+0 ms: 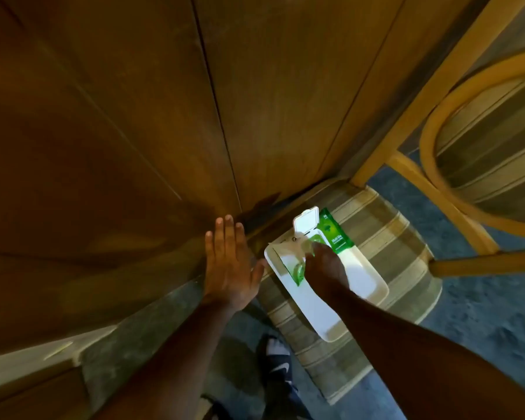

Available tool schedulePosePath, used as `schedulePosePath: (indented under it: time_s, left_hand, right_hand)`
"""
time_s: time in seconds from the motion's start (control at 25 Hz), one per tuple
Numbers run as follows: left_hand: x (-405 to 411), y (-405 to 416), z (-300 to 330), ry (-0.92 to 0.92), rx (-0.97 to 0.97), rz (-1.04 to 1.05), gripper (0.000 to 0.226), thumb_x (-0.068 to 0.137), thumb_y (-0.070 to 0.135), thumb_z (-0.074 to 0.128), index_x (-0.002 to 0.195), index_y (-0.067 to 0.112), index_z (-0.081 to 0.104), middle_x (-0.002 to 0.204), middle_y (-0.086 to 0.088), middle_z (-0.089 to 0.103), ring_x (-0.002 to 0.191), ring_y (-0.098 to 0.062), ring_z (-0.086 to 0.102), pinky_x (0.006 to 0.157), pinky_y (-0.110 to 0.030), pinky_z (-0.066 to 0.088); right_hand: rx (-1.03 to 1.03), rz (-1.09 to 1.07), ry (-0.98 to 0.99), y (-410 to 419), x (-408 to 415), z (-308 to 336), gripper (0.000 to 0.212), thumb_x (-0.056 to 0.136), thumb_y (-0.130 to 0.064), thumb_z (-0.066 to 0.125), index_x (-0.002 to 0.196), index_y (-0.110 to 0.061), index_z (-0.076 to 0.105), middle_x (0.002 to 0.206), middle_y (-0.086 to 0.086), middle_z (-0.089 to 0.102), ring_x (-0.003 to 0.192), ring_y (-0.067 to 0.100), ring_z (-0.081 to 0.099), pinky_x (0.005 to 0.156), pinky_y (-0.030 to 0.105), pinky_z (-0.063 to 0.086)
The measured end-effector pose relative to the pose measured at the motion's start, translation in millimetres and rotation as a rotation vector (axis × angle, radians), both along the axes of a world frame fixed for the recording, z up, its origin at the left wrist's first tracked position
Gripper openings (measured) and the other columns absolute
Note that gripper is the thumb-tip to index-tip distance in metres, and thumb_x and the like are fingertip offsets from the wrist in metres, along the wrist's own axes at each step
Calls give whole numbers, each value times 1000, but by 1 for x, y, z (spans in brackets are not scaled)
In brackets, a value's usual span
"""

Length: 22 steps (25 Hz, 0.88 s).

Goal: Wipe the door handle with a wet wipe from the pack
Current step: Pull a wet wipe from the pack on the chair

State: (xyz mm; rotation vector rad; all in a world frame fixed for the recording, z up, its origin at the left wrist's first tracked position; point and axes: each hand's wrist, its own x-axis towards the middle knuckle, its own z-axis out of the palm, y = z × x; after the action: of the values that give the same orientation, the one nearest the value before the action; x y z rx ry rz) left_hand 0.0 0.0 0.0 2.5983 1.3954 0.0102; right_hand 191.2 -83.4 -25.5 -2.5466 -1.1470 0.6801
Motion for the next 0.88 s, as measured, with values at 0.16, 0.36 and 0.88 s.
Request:
schedulePosePath:
  time_s: [0.16, 0.36, 0.88]
  left_hand:
    - [3, 2, -11, 22, 70, 4, 90, 97, 66, 22, 151, -4, 39, 161, -28, 30, 151, -43, 23, 119, -58, 23]
    - [-9, 1, -23, 12, 137, -44, 89, 97, 68, 21, 154, -1, 28, 163, -26, 26, 152, -41, 20, 121, -55, 17]
    - [-68, 55, 254, -328, 338, 24, 69, 97, 48, 41, 142, -2, 53, 138, -23, 61, 121, -40, 61, 99, -51, 50]
  right_hand:
    - [-136, -169, -42, 20, 17, -20, 28, 97, -13, 45, 106, -2, 69, 107, 18, 70, 100, 33, 67, 71, 29, 44]
    - [-220, -231, -68, 33, 20, -36, 25, 93, -17, 53, 99, -2, 72, 99, 16, 73, 96, 33, 70, 74, 34, 54]
    - [941, -227, 781, 83, -56, 267, 21, 89, -3, 59, 69, -6, 60, 61, -8, 57, 60, 5, 55, 53, 20, 46]
